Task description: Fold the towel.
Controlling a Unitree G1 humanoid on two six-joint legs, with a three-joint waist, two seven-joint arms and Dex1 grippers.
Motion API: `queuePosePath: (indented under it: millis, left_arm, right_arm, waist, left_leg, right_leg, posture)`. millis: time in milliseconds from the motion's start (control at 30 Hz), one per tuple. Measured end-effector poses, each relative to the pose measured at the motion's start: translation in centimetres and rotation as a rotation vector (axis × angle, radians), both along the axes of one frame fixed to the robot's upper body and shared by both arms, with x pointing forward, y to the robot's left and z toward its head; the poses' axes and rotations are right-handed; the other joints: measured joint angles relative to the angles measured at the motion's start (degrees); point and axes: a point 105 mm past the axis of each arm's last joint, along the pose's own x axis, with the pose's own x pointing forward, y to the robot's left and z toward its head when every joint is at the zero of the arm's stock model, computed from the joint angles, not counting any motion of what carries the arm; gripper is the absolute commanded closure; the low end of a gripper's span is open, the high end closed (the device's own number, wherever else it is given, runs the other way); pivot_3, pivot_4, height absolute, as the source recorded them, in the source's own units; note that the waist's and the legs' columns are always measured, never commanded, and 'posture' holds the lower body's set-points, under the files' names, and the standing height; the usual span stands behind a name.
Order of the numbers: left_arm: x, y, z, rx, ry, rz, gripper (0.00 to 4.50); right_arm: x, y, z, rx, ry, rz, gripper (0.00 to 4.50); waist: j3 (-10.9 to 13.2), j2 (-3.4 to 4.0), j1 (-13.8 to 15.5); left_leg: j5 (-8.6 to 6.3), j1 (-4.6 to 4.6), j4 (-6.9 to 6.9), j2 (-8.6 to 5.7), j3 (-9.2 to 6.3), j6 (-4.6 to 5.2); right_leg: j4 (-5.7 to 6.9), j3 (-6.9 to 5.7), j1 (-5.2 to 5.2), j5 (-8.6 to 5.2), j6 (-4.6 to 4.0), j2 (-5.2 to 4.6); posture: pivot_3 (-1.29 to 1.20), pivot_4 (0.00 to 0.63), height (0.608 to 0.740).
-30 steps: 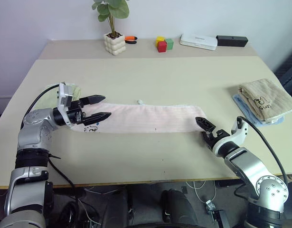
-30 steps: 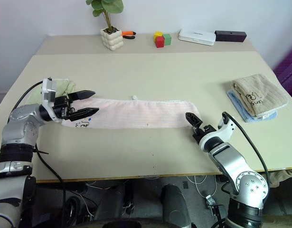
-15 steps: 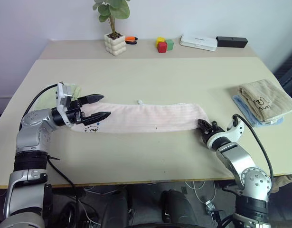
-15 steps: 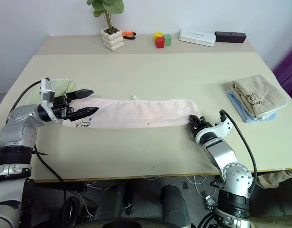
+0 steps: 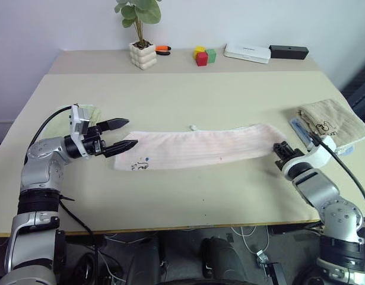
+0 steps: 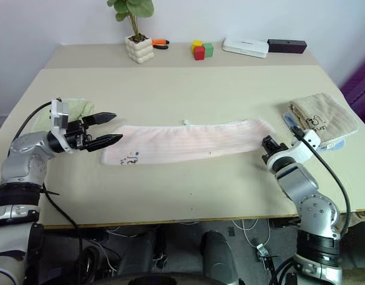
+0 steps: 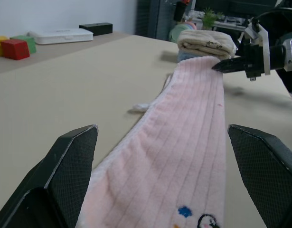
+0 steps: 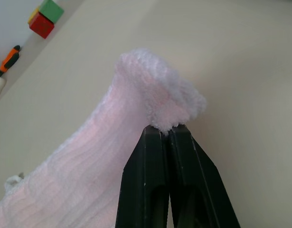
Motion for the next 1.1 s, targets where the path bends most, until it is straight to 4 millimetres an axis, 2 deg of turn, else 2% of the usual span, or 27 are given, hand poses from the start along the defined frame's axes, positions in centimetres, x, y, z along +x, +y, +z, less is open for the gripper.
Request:
queuePosePath:
  millis: [100,200,300,400,733,933,1100]
  left_arm:
    - [0.1,0.0,0.2,0.001,-0.012,0.003,0.00]
    - [0.1,0.2,0.0,-0.001,-0.008,0.007,0.00]
    - [0.2,0.3,-0.1,-0.003,-0.003,0.011,0.00]
    - [0.2,0.2,0.0,-0.001,-0.013,0.011,0.00]
    - [0.0,0.4,0.3,0.008,-0.028,0.016,0.00]
    - [-0.4,0.6,0.1,0.016,-0.027,0.026,0.00]
    - [-0.9,0.7,0.0,0.036,-0.024,0.029,0.00]
  right_arm:
    - [0.1,0.3,0.3,-0.113,0.000,0.045,4.44]
    - [0.3,1.5,1.5,-0.301,-0.041,0.139,4.44]
    - [0.8,4.8,4.1,-0.539,-0.149,0.326,4.44]
    - [0.8,8.0,5.7,-0.664,-0.246,0.474,4.44]
    - [-1.5,16.4,2.9,-0.834,-0.308,0.985,4.44]
    - [-0.9,18.5,2.6,-0.839,-0.339,1.039,4.44]
    - [-1.2,19.8,0.9,-0.874,-0.309,1.109,4.44]
  waist:
    - [0.00,0.00,0.00]
    - [0.00,0.01,0.04]
    - [0.01,0.01,0.00]
    - [0.01,0.00,0.03]
    - [0.02,-0.03,0.09]
    - [0.02,-0.04,0.12]
    - [0.01,-0.04,0.07]
  left_leg:
    - [0.00,-0.01,0.01,-0.01,0.02,0.00]
    - [0.00,-0.02,0.02,-0.01,0.02,0.00]
    - [0.00,-0.03,0.02,0.00,0.01,0.00]
    - [0.00,-0.05,0.00,0.00,0.01,0.01]
    - [-0.01,-0.12,0.06,0.00,0.01,0.01]
    - [0.00,-0.12,0.08,0.00,0.08,0.00]
    - [0.00,-0.15,0.08,0.00,0.16,0.00]
  right_leg:
    - [0.00,0.01,-0.02,0.00,0.00,-0.01]
    - [0.00,0.02,-0.03,0.00,0.00,-0.01]
    - [0.01,0.01,-0.08,0.00,0.00,-0.01]
    - [0.00,0.01,-0.09,-0.01,-0.01,0.00]
    - [0.01,-0.02,-0.13,-0.01,-0.01,-0.01]
    - [0.03,-0.04,-0.12,-0.01,-0.01,-0.01]
    - [0.02,-0.04,-0.15,-0.01,-0.01,-0.01]
  posture:
    - [0.00,0.150,0.735]
    - [0.00,0.150,0.735]
    - [0.00,0.150,0.735]
    - [0.00,0.150,0.735]
    - [0.00,0.150,0.735]
    - [0.00,0.150,0.735]
    - [0.00,0.150,0.735]
